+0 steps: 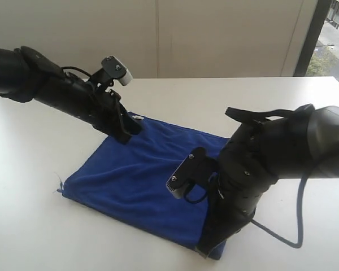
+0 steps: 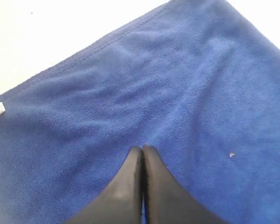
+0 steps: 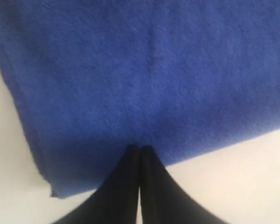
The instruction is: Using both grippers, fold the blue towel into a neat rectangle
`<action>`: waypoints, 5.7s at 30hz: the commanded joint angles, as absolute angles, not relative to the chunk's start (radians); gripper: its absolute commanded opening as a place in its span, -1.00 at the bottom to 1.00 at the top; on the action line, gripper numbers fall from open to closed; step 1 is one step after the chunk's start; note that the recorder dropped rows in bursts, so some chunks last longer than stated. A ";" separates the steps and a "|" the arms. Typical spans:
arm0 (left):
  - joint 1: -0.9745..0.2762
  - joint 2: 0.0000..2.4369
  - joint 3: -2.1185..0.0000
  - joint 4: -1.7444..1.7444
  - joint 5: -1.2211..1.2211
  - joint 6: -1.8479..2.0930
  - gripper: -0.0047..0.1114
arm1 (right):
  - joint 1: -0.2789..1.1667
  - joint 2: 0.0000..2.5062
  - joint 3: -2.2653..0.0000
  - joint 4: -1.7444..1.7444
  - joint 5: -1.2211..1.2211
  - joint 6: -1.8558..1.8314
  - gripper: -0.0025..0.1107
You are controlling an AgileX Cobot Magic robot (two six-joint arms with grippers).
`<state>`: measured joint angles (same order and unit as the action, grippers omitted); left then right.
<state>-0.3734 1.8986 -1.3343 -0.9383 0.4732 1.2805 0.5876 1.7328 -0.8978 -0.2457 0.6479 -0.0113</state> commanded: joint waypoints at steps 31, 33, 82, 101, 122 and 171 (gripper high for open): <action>-0.373 1.471 -0.800 -0.919 0.231 1.136 -0.92 | 0.849 1.699 -1.022 -0.277 0.674 0.042 -0.96; -0.373 1.520 -0.778 -0.919 0.209 1.139 -0.92 | 0.741 1.697 -1.022 -0.410 0.713 0.112 -0.96; -0.315 1.566 -0.881 -0.965 0.384 1.172 -0.92 | 0.366 1.842 -1.007 -0.497 0.663 0.173 -0.96; -0.315 1.466 -0.881 -0.965 0.418 1.154 -0.92 | 0.426 1.821 -0.901 -0.421 0.718 0.159 -0.96; -0.315 1.466 -0.881 -0.965 0.491 1.154 -0.92 | 0.338 1.841 -0.973 -0.470 0.587 0.185 -0.96; -0.315 1.466 -0.881 -1.020 0.509 1.181 -0.92 | 0.393 1.841 -0.827 -0.235 0.606 0.134 -0.96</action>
